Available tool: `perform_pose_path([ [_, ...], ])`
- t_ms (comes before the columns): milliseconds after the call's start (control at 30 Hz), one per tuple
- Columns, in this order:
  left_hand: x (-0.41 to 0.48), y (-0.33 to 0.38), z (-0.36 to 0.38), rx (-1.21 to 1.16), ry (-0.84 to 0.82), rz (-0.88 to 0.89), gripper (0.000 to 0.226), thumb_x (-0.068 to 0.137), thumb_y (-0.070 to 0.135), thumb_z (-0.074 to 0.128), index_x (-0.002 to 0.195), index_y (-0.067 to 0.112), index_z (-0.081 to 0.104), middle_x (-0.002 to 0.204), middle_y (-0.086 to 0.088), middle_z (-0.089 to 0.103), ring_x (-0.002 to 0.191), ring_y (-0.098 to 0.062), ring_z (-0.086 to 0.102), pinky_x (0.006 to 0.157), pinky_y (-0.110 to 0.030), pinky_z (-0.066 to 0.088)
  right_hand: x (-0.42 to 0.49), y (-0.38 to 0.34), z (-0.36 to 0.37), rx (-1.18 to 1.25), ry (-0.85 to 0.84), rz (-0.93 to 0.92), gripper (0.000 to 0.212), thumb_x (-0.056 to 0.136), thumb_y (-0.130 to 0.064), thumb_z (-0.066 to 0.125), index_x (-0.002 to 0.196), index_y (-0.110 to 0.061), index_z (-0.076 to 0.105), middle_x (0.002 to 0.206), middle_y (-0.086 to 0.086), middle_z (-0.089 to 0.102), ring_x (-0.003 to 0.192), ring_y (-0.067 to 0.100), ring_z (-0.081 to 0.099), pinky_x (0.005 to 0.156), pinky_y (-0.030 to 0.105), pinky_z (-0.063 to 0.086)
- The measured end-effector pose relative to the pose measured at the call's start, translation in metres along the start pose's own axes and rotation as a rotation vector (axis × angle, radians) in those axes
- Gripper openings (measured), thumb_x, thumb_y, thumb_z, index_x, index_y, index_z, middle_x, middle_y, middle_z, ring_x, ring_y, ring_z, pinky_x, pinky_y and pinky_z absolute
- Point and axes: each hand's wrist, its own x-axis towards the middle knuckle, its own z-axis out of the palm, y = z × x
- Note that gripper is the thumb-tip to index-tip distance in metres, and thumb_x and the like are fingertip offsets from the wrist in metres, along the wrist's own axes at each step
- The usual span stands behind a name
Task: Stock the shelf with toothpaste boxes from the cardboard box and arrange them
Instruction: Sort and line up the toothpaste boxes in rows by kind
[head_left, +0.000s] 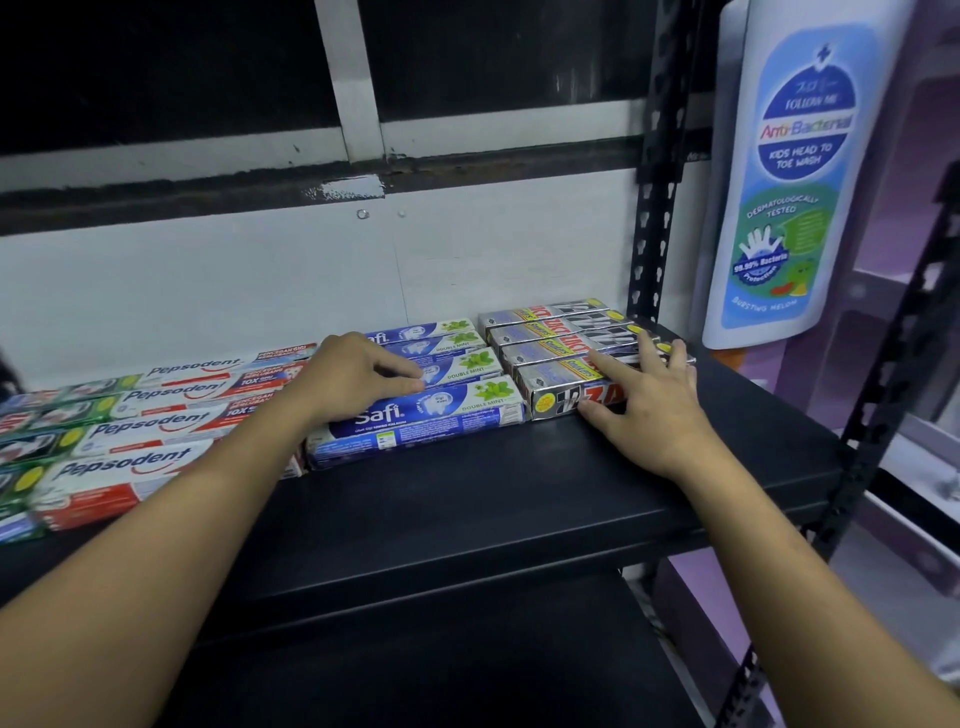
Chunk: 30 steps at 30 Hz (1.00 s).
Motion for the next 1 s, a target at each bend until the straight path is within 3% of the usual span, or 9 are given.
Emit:
perform_pose_path([
  [167, 0.000, 0.001, 0.000, 0.022, 0.010, 0.005, 0.029, 0.082, 0.044, 0.073, 0.109, 0.032, 0.075, 0.116, 0.004, 0.072, 0.104, -0.011, 0.061, 0.086, -0.027, 0.048, 0.001, 0.000, 0.000, -0.010, 0.002, 0.003, 0.064, 0.090, -0.061, 0.050, 0.148, -0.047, 0.029, 0.164, 0.007, 0.002, 0.148, 0.040, -0.011, 0.121, 0.053, -0.004],
  [267, -0.005, 0.007, 0.000, 0.050, 0.051, -0.010, 0.039, 0.081, 0.056, 0.069, 0.113, 0.035, 0.073, 0.118, 0.001, 0.070, 0.103, -0.014, 0.060, 0.082, -0.028, 0.046, -0.002, -0.003, -0.002, 0.002, 0.037, 0.005, 0.066, 0.086, -0.064, 0.054, 0.147, -0.050, 0.031, 0.165, 0.004, 0.001, 0.148, 0.037, -0.011, 0.119, 0.053, -0.007],
  [400, -0.028, 0.023, 0.008, 0.025, 0.160, 0.040, 0.052, 0.081, 0.064, 0.065, 0.125, 0.036, 0.067, 0.136, 0.005, 0.060, 0.125, -0.015, 0.053, 0.093, -0.026, 0.039, -0.004, -0.005, -0.002, 0.014, 0.082, -0.049, 0.058, 0.087, -0.062, 0.054, 0.142, -0.052, 0.039, 0.164, -0.003, 0.009, 0.150, 0.032, -0.004, 0.118, 0.056, -0.004],
  [567, -0.052, 0.029, 0.032, 0.069, 0.098, 0.256, 0.055, 0.085, 0.062, 0.062, 0.131, 0.034, 0.062, 0.140, 0.017, 0.056, 0.132, -0.004, 0.048, 0.108, -0.022, 0.033, -0.003, -0.005, -0.001, -0.029, 0.044, -0.075, 0.051, 0.093, -0.060, 0.045, 0.143, -0.049, 0.039, 0.161, -0.004, 0.025, 0.151, 0.031, 0.003, 0.119, 0.058, -0.003],
  [667, -0.054, 0.025, 0.042, 0.135, 0.095, 0.299, 0.047, 0.093, 0.050, 0.058, 0.136, 0.031, 0.058, 0.145, 0.013, 0.051, 0.137, -0.007, 0.042, 0.112, -0.025, 0.027, -0.004, -0.005, -0.002, -0.039, 0.034, -0.080, 0.051, 0.095, -0.058, 0.044, 0.144, -0.049, 0.037, 0.160, -0.003, 0.026, 0.151, 0.032, 0.003, 0.119, 0.058, -0.003],
  [800, -0.055, 0.023, 0.045, 0.129, 0.118, 0.314, 0.044, 0.096, 0.045, 0.056, 0.137, 0.030, 0.057, 0.146, 0.012, 0.050, 0.138, -0.009, 0.042, 0.117, -0.035, 0.030, -0.004, -0.003, -0.002, -0.057, 0.027, -0.096, 0.051, 0.096, -0.057, 0.042, 0.146, -0.047, 0.035, 0.160, -0.002, 0.026, 0.150, 0.033, 0.003, 0.118, 0.059, -0.002],
  [1000, -0.054, 0.023, 0.045, 0.161, 0.105, 0.313, 0.045, 0.097, 0.046, 0.054, 0.139, 0.031, 0.055, 0.147, 0.011, 0.049, 0.139, -0.011, 0.041, 0.115, -0.032, 0.029, -0.003, -0.004, -0.001, -0.070, 0.013, -0.092, 0.053, 0.096, -0.057, 0.040, 0.147, -0.048, 0.032, 0.161, -0.002, 0.024, 0.150, 0.033, 0.003, 0.119, 0.059, -0.001],
])
